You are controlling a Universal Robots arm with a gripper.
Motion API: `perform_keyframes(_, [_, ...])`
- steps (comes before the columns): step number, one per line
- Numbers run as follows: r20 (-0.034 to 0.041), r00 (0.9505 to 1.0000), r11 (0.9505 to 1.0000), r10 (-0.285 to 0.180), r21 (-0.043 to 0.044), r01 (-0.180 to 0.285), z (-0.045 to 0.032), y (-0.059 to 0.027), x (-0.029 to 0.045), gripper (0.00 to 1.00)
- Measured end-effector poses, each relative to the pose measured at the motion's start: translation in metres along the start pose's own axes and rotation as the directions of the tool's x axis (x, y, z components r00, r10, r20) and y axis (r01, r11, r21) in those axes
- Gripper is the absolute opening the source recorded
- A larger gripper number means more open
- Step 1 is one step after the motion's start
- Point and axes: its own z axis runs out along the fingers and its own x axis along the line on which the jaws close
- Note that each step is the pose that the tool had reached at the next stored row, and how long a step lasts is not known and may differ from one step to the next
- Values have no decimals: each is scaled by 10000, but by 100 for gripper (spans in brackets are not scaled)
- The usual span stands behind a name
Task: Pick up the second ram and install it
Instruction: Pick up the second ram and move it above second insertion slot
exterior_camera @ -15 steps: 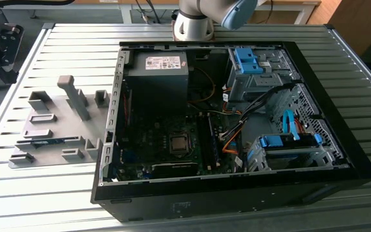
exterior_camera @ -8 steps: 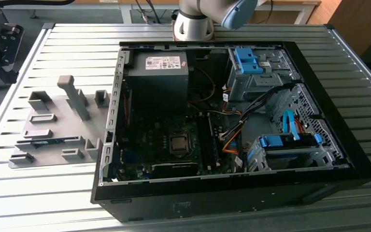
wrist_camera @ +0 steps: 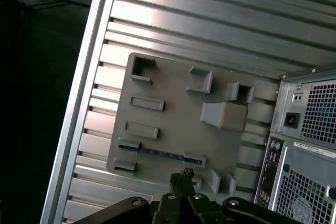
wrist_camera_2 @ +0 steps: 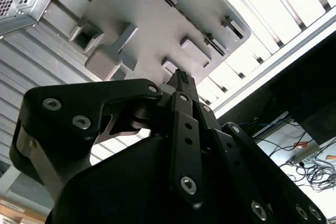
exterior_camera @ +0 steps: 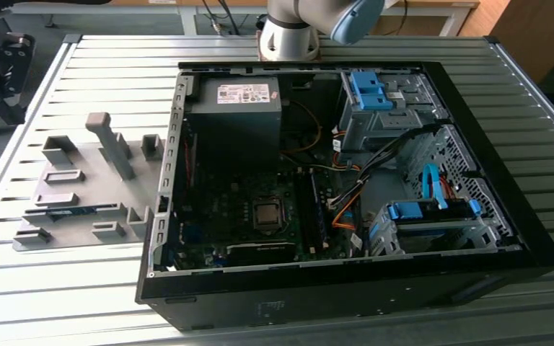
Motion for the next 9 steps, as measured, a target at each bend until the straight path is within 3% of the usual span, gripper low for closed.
perform_keyframes(5, [-19, 9959, 9959, -909, -22, 909, 2, 0, 0, 11])
perform_keyframes(9, [-32, 9865, 9865, -1637, -42, 1637, 4, 0, 0, 11])
